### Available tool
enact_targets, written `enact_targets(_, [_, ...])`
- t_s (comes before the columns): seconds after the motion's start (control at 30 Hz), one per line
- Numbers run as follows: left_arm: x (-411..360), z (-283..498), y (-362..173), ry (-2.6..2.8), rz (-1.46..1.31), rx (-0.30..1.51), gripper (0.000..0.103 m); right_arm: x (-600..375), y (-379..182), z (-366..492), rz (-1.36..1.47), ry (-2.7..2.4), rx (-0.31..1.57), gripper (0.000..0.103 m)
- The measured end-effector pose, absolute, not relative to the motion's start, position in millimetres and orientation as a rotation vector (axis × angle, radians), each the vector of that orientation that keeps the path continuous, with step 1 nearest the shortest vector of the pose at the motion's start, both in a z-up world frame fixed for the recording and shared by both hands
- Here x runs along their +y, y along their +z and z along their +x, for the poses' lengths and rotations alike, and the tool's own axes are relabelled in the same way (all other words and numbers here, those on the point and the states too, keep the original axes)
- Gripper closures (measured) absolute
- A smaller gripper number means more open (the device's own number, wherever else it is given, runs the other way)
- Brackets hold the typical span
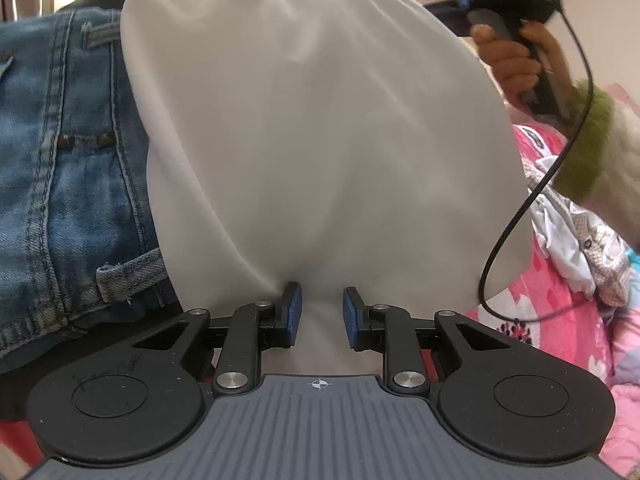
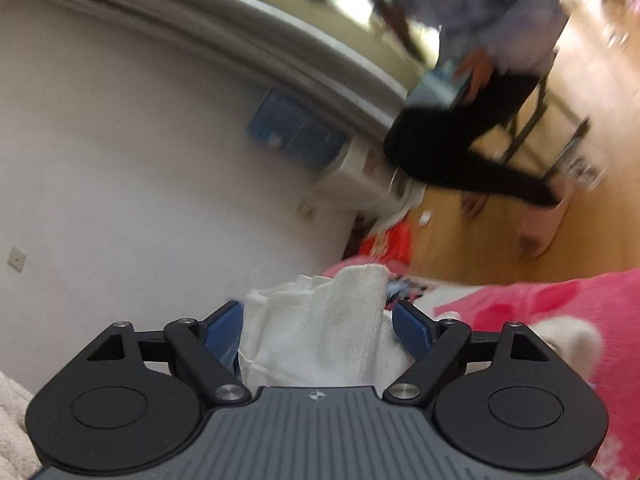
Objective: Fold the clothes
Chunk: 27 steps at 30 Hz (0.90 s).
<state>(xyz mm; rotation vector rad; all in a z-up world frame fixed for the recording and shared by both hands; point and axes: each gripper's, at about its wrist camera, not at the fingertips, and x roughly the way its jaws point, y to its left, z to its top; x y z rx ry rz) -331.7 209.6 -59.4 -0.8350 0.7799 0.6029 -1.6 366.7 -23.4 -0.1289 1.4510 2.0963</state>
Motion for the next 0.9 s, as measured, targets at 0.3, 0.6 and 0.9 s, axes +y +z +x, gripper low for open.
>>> enact_targets(0.3, [235,-330,-68,0.602,-0.935,0.841,0.082,323,13,-20,-0.073,2.329,1.087,0.082])
enact_targets(0.6, [242,-319,-66,0.641,-0.925,0.892,0.082,188,79,-70,-0.143,2.424,0.491,0.085])
enact_targets(0.9, [248,-305,-59,0.687,-0.921,0.934,0.081,272,24,-5,-0.092,2.204,0.769,0.085])
